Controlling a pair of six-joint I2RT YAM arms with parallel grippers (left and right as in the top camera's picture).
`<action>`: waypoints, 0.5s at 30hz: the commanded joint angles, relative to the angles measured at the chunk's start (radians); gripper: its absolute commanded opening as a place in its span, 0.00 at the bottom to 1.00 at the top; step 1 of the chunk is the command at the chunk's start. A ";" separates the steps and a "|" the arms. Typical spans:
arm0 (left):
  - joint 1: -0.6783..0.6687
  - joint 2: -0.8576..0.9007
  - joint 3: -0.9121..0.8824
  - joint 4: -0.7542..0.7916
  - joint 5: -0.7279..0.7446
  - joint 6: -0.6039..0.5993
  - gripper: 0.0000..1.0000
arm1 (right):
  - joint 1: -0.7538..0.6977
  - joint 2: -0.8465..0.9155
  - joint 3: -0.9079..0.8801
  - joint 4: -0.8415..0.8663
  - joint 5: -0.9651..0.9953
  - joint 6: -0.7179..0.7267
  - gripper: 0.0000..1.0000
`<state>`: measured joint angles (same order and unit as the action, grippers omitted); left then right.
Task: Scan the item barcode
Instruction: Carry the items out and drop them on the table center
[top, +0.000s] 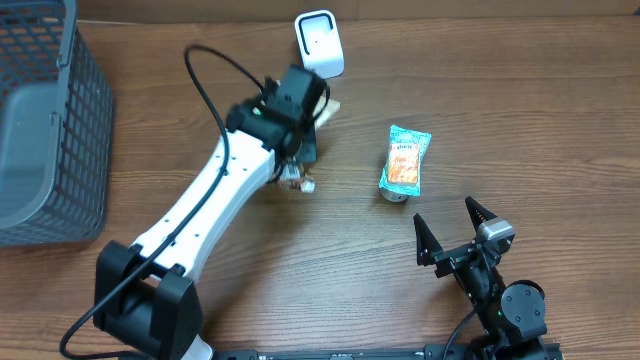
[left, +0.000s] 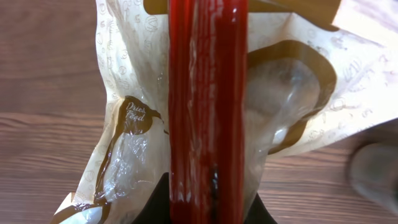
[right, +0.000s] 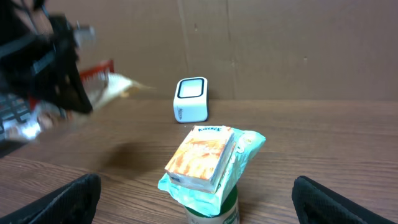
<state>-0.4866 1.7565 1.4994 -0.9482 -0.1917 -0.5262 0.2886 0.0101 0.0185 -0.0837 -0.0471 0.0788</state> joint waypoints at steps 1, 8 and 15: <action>-0.006 -0.015 -0.149 0.121 -0.020 -0.033 0.04 | -0.005 -0.007 -0.010 0.003 0.005 0.003 1.00; -0.006 -0.015 -0.328 0.270 -0.018 -0.039 0.13 | -0.005 -0.007 -0.010 0.003 0.005 0.003 1.00; -0.005 -0.015 -0.353 0.280 -0.018 -0.038 0.75 | -0.005 -0.007 -0.010 0.003 0.005 0.003 1.00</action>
<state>-0.4896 1.7565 1.1557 -0.6720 -0.1959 -0.5549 0.2886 0.0101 0.0185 -0.0834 -0.0475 0.0780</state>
